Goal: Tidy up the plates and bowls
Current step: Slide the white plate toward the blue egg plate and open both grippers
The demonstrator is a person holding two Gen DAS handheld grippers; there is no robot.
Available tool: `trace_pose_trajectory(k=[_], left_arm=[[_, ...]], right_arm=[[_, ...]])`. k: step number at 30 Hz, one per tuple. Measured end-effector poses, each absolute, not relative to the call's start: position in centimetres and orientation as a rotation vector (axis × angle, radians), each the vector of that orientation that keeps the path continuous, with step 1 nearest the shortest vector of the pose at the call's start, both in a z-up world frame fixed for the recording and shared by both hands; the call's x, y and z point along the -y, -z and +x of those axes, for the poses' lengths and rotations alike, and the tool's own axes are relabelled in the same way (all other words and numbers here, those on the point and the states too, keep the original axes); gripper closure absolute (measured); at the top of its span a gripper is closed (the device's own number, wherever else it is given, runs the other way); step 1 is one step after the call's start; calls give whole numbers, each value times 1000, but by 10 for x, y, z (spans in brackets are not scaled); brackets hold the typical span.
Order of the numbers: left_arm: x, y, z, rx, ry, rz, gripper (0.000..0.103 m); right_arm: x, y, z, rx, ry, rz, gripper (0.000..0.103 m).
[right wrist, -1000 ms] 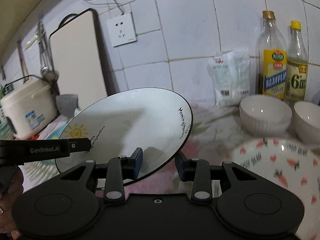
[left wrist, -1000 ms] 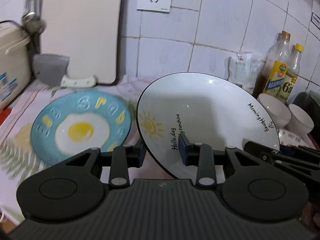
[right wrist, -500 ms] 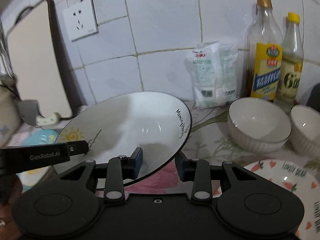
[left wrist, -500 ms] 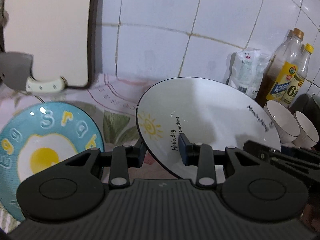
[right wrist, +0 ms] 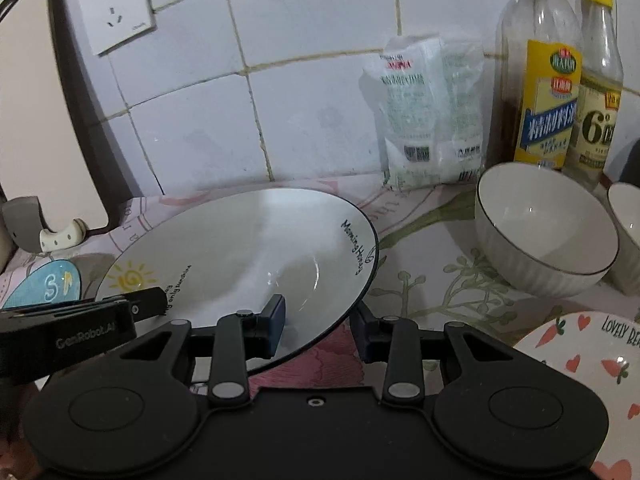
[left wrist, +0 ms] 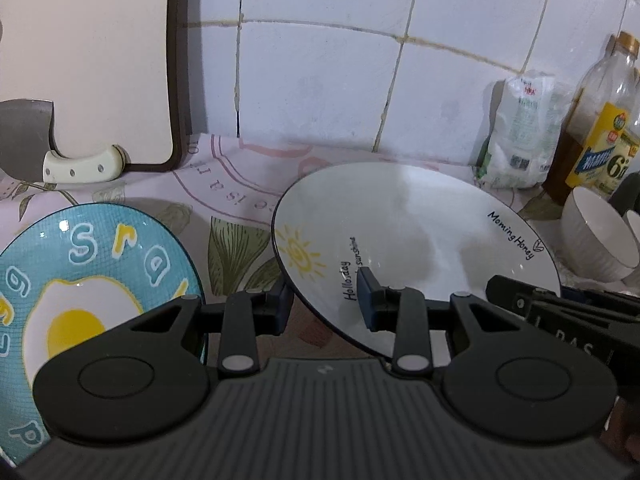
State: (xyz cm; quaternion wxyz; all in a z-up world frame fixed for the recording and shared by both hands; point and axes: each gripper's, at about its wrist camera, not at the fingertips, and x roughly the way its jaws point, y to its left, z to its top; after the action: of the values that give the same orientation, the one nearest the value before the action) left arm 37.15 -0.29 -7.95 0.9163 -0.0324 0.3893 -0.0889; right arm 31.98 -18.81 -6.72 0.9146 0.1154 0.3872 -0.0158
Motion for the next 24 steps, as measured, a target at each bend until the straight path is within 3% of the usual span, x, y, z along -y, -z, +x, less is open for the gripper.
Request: trace_pose_trajectory(k=[4, 9, 24], left_arm=[[5, 80, 364, -850, 172, -25, 65], [-1, 57, 335, -791, 136, 31, 39], [11, -14, 234, -666, 179, 159, 17]], right_arm=[[201, 75, 315, -876, -32, 312, 60], [205, 49, 274, -785, -104, 320, 44], [247, -8, 185, -658, -231, 274, 40]])
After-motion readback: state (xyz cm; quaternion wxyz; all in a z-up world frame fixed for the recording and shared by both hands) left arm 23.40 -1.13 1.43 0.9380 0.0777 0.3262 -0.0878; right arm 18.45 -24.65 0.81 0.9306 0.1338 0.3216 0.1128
